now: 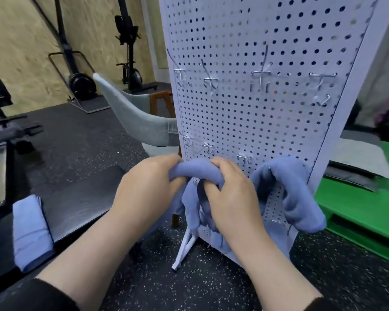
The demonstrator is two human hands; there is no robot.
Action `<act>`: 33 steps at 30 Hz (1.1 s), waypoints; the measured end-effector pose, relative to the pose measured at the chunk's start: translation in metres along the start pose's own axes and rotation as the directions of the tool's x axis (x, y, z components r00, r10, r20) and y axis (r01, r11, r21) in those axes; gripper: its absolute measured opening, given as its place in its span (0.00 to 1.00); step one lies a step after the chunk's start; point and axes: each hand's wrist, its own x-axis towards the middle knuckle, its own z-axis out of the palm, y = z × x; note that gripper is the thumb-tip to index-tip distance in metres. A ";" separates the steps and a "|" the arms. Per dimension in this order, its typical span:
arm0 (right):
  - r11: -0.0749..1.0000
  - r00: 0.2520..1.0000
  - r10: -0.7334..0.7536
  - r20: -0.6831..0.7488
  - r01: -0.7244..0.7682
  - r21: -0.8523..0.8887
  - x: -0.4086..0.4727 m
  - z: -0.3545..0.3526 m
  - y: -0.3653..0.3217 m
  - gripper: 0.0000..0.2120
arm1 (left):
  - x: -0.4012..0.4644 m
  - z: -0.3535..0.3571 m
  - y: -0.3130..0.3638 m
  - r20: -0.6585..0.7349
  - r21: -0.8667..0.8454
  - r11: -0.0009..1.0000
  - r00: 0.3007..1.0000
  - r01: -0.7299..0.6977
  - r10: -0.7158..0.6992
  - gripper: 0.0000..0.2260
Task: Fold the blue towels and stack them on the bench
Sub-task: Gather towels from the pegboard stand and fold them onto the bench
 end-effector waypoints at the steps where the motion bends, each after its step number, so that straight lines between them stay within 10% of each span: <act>1: 0.999 0.999 0.018 -0.045 -0.016 0.030 0.000 -0.004 0.001 0.14 | 0.005 0.000 0.004 -0.018 -0.033 0.999 0.999 -0.027 0.026 0.06; 11: 0.977 0.943 0.183 -0.278 -0.143 0.161 0.007 -0.009 0.011 0.28 | 0.034 0.033 0.038 0.077 -0.511 0.854 0.995 0.099 -0.069 0.13; 33: 0.993 0.933 0.078 -0.351 -0.106 -0.061 0.023 0.012 0.054 0.37 | 0.081 0.094 0.044 0.216 -0.619 0.774 0.976 0.134 0.003 0.17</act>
